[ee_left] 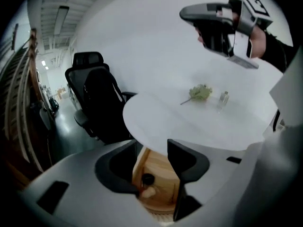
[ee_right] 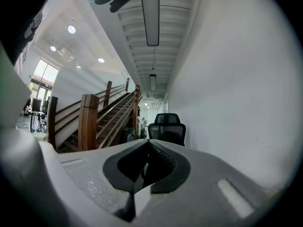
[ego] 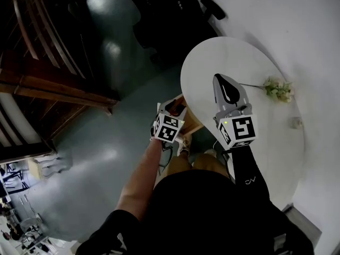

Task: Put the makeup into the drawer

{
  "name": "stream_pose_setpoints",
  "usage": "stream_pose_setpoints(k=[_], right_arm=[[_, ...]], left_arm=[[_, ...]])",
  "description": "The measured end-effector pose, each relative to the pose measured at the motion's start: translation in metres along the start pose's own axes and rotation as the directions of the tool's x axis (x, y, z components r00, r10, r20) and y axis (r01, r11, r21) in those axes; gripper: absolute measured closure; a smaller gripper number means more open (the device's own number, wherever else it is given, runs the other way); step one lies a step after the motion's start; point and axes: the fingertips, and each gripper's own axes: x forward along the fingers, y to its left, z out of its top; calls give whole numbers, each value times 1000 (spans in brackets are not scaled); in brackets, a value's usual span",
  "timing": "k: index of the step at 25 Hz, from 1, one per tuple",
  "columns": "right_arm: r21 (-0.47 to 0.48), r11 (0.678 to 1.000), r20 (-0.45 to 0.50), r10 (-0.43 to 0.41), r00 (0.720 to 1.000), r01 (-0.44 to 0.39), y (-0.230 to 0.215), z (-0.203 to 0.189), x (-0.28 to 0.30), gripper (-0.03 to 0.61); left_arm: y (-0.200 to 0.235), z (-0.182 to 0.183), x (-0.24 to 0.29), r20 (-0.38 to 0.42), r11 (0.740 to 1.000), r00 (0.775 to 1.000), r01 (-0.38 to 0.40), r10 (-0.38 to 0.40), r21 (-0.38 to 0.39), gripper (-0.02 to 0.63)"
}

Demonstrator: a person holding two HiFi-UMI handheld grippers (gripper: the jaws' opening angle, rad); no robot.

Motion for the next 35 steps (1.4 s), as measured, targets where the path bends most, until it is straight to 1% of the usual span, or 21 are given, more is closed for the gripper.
stream_pose_setpoints(k=[1,3,5,7,9,12,13,14,15,19,20,21,24,27,30,33,35], right_arm=[[0,1000,3,-2,1000,2,1,1,1,574],[-2,1000,11,-5,1000,5,4,6,4,574],[-4,1000,21,-6,1000,6,7,10,5,575],[-7,1000,31,-9,999,9,8,15,6,574],[-9,1000,43,-13,999,14,8,20,6,574],[-14,1000,72,-14,997,15,8,29,8,574],[-14,1000,78,-14,997,15,9,31,8,574],[-13,1000,79,-15,997,16,10,33,9,575],[-11,1000,78,-14,997,15,11,33,11,574],[-11,1000,75,-5,997,6,16,32,15,574],[-13,1000,75,-3,997,4,16,31,15,575],[-14,1000,76,-3,997,4,17,31,16,574],[-17,1000,76,-7,997,8,17,33,16,574],[-15,1000,75,-12,997,13,14,31,16,574],[-21,1000,81,-14,997,16,13,33,15,574],[-70,998,92,5,996,1,18,42,14,574],[-75,997,95,9,995,-2,17,42,13,574]], left_arm=[[5,19,-10,48,1000,999,-15,15,10,413],[15,58,-33,150,999,988,-45,40,30,413],[21,94,-56,243,996,969,-70,54,55,413],[24,127,-80,327,993,943,-94,66,72,413],[29,157,-108,417,987,903,-145,102,73,413],[40,190,-152,541,973,825,-227,164,50,413],[43,196,-162,565,969,806,-242,176,43,413],[45,200,-169,580,967,794,-250,181,40,413],[46,202,-174,588,966,788,-254,183,40,413],[45,207,-178,603,967,778,-251,176,43,421],[46,207,-179,608,968,774,-248,177,34,497],[47,207,-179,611,969,771,-245,181,21,604],[54,206,-180,604,968,771,-250,204,-7,605],[59,205,-179,602,964,767,-266,223,-19,606],[61,207,-180,604,960,763,-281,229,-10,606],[62,212,-183,611,957,758,-290,231,-2,606],[63,215,-182,615,956,753,-293,234,-5,606]])
